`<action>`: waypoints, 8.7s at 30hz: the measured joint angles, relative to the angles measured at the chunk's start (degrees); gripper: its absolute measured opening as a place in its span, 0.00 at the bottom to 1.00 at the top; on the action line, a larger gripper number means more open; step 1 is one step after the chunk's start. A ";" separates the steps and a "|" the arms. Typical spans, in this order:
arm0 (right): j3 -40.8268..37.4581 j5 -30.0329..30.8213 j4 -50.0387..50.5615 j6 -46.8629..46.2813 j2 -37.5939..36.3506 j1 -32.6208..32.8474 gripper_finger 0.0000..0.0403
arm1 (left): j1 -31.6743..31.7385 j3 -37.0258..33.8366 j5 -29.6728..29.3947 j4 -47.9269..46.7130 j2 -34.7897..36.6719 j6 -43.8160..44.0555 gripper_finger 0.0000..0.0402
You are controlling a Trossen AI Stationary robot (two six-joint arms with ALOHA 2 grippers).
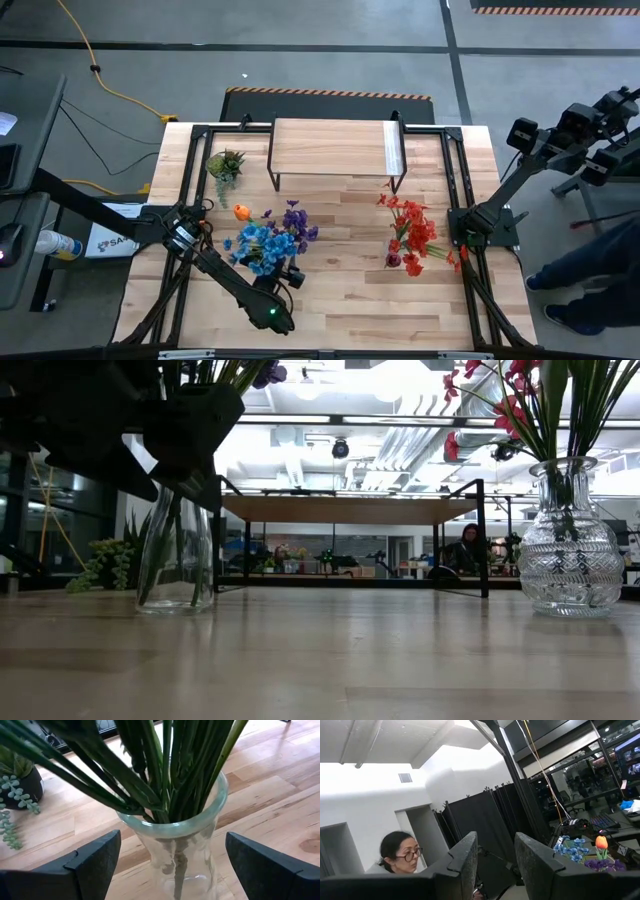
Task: Pick and place flowers into a vace then onto a shelf
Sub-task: Put the left flowers transparent vase on the shelf
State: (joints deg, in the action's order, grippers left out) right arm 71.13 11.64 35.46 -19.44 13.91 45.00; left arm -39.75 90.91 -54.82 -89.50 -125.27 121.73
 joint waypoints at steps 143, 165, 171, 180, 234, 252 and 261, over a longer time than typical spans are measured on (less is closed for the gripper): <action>-0.02 -5.01 -2.05 1.53 -0.02 0.01 0.31 | 43.67 31.65 -14.09 6.05 16.48 -57.83 0.52; 0.00 -5.00 -2.08 1.33 -0.02 -0.01 0.31 | 45.92 15.22 -11.56 15.33 16.44 -49.57 0.51; 0.00 -4.98 -2.08 1.33 -0.02 0.01 0.31 | 45.90 12.51 -11.67 15.45 16.41 -46.26 0.52; 0.00 -4.96 -2.12 1.31 -0.02 -0.01 0.31 | 46.66 10.13 -12.16 16.14 16.47 -44.64 0.52; 0.00 -4.96 -2.29 1.46 -0.02 0.01 0.31 | 46.49 9.57 -10.69 16.05 16.41 -43.43 0.65; 0.00 -4.95 -2.29 1.46 -0.02 -0.01 0.31 | 46.49 9.57 -12.74 16.01 16.41 -43.73 0.65; 0.00 -4.94 -2.29 1.49 -0.02 -0.01 0.31 | 46.49 9.60 -13.19 16.07 16.41 -43.47 0.65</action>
State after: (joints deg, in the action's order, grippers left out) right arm 71.13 6.70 33.17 -17.96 13.89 44.99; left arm 6.74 100.51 -68.01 -73.43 -108.86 78.26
